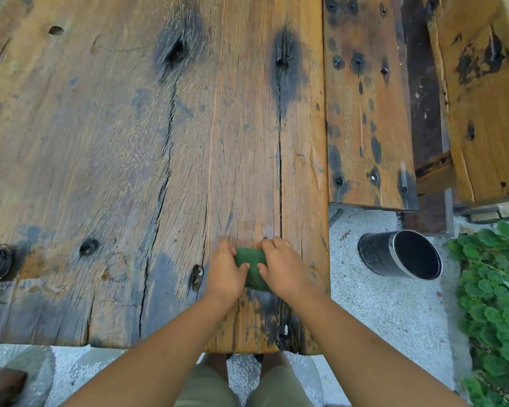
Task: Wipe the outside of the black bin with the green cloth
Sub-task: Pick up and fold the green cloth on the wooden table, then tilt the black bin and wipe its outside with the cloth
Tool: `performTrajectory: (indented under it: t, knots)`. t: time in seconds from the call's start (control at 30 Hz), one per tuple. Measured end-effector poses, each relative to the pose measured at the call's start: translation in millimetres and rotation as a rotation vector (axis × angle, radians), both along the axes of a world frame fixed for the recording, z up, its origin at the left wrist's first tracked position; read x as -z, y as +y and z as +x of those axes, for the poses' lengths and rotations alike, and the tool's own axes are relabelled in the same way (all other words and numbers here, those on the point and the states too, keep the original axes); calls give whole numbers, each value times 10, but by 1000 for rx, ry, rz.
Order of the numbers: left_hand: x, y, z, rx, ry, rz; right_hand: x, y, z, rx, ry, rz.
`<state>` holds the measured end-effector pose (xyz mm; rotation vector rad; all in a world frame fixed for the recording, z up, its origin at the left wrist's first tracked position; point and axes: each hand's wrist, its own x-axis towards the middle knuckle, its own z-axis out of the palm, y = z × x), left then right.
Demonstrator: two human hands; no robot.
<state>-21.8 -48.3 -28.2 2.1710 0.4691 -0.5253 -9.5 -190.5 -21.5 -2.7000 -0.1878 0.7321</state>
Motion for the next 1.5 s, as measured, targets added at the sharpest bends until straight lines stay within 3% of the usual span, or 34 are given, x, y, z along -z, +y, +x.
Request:
performTrajectory:
  t: [0.3, 0.67, 1.03, 1.23, 1.5]
  knots:
    - [-60, 23, 111, 105, 247, -128, -39, -99, -151, 184, 130, 110]
    - [-781, -478, 4, 349, 224, -430, -729, -663, -734, 697, 113, 406]
    - [-1089, -2024, -357, 860, 59, -171, -1079, -2030, -1511, 828, 108, 545]
    - [-1101, -3133, -758, 979, 40, -30, -1018, -3005, -2014, 830, 177, 611]
    - [-1179, -4311, -1086, 1243, 27, 94, -859, -3931, -2611, 1060, 98, 776]
